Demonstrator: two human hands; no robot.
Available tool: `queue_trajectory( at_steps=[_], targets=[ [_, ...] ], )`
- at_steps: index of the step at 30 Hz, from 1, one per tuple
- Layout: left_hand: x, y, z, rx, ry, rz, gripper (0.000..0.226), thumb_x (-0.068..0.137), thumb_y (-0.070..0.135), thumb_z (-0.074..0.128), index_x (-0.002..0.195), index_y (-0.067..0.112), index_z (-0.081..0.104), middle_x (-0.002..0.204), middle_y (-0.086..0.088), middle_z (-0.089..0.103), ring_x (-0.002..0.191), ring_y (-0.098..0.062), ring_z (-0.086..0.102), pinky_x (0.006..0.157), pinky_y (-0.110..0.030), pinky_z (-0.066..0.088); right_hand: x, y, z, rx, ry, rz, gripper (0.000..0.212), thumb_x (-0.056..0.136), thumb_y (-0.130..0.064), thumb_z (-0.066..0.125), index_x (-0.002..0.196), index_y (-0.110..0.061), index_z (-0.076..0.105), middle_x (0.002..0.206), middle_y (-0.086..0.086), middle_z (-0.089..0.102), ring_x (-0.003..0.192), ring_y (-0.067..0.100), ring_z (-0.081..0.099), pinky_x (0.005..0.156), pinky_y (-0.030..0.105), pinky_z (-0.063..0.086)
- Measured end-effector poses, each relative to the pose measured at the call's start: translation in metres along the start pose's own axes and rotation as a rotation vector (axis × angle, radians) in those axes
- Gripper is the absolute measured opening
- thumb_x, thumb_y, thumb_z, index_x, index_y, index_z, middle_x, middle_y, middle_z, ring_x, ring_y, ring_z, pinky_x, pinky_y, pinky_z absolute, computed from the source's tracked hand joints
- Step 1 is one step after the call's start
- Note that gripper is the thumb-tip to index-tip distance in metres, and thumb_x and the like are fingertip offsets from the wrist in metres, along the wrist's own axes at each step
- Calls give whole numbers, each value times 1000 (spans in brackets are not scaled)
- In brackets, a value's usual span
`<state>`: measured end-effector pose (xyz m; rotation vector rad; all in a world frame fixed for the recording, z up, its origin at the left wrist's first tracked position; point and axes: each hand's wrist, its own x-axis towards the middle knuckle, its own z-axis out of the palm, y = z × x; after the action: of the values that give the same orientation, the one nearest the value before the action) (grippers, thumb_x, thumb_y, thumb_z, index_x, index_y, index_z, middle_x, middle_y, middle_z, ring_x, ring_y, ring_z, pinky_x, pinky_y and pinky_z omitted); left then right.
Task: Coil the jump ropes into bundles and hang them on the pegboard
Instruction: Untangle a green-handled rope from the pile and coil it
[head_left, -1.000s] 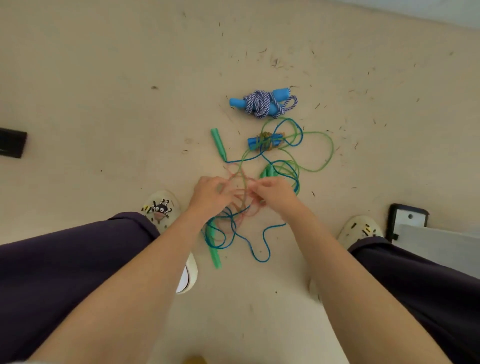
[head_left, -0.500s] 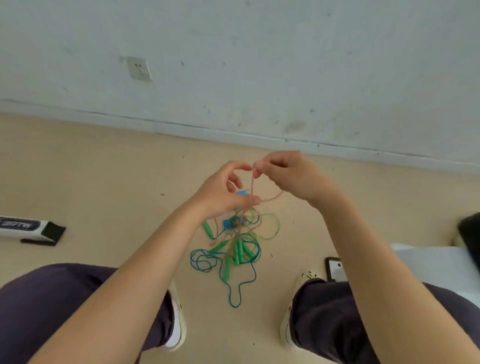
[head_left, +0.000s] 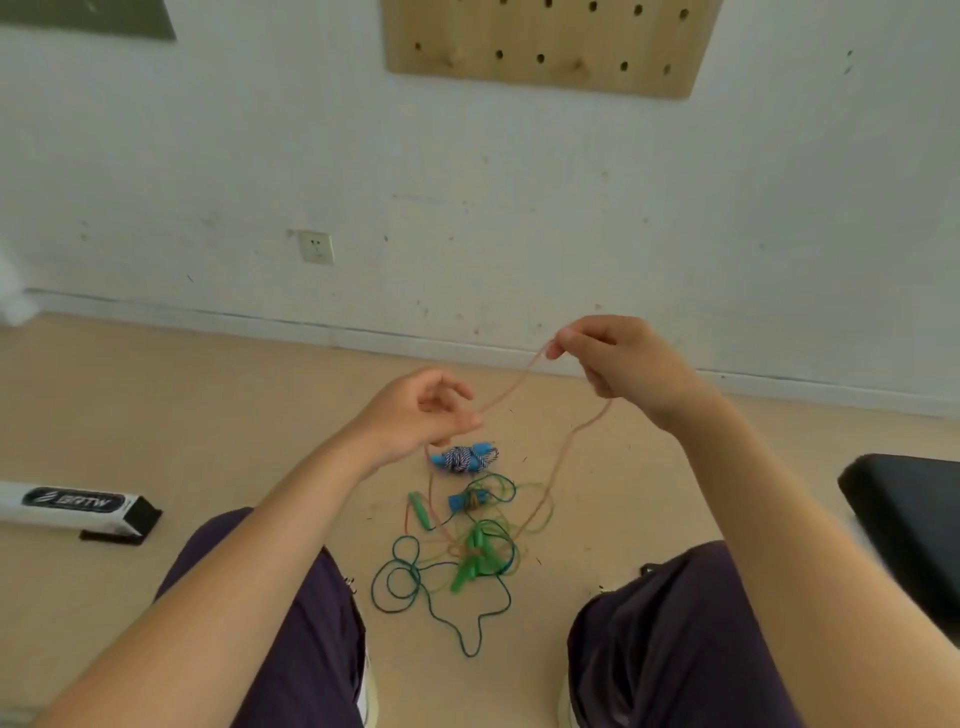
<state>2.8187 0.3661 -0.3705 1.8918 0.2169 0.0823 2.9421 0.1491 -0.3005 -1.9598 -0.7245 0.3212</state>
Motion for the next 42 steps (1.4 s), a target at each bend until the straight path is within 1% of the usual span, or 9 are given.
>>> queue_trajectory(
  at_steps=[4,7,11,16,22,28,32,36,42],
  targets=[
    [10,7,31,77,-187,9,49,59,60,80,104,52,64,115,17,65,105,3,61,87,-15,46,-2,-7,42,66,-257,-105,20,98,-19,56,87,-14,72,68,4,66,54,11,45,55,23,39],
    [16,-4,47,48,-291,-44,32,74,58,75,88,30,76,98,10,76,98,-2,67,99,-30,45,1,1,51,267,-197,-155,19,97,-20,54,89,-12,70,68,15,61,54,16,46,55,25,41],
    [12,-36,29,32,-254,-96,38,86,58,63,66,26,62,57,6,62,59,-12,61,89,-31,47,14,37,22,275,104,-17,27,97,-23,55,75,-23,70,53,-7,36,48,12,32,50,26,29],
    [12,-59,-2,43,-118,-151,39,100,43,51,65,30,63,52,11,43,49,-8,41,71,-32,47,8,101,13,-148,190,167,34,93,-31,63,66,-12,61,47,-14,39,45,5,34,57,28,32],
    [11,-53,36,-21,-168,-105,35,104,30,50,72,21,62,52,13,39,48,-7,32,50,-21,31,3,89,55,-100,-9,22,34,89,-48,63,108,-21,67,105,-11,67,99,3,62,91,25,48],
    [15,-43,44,-65,-177,-123,35,101,29,56,68,29,69,51,8,46,44,-6,38,48,-21,34,-8,81,86,-14,-448,114,39,85,-46,69,112,-19,62,62,-17,60,51,-1,53,53,18,45],
    [13,-48,17,129,-337,-195,27,102,29,55,81,18,69,56,9,57,52,-6,53,66,-20,49,-3,93,63,-70,-333,115,22,93,-37,63,82,-21,72,48,-17,40,45,1,34,48,15,32],
    [11,-51,-9,113,-164,-157,27,100,24,57,77,24,71,58,7,60,59,-12,57,74,-22,52,-3,101,32,28,-97,108,23,98,-25,58,78,-17,68,56,-8,52,53,10,46,60,27,41],
    [3,-43,15,-75,-224,-59,22,99,26,59,86,25,76,50,9,36,44,-8,30,48,-20,31,-13,86,56,266,-235,117,58,92,-61,46,95,-7,67,68,14,65,53,24,54,56,29,46]
  ],
)
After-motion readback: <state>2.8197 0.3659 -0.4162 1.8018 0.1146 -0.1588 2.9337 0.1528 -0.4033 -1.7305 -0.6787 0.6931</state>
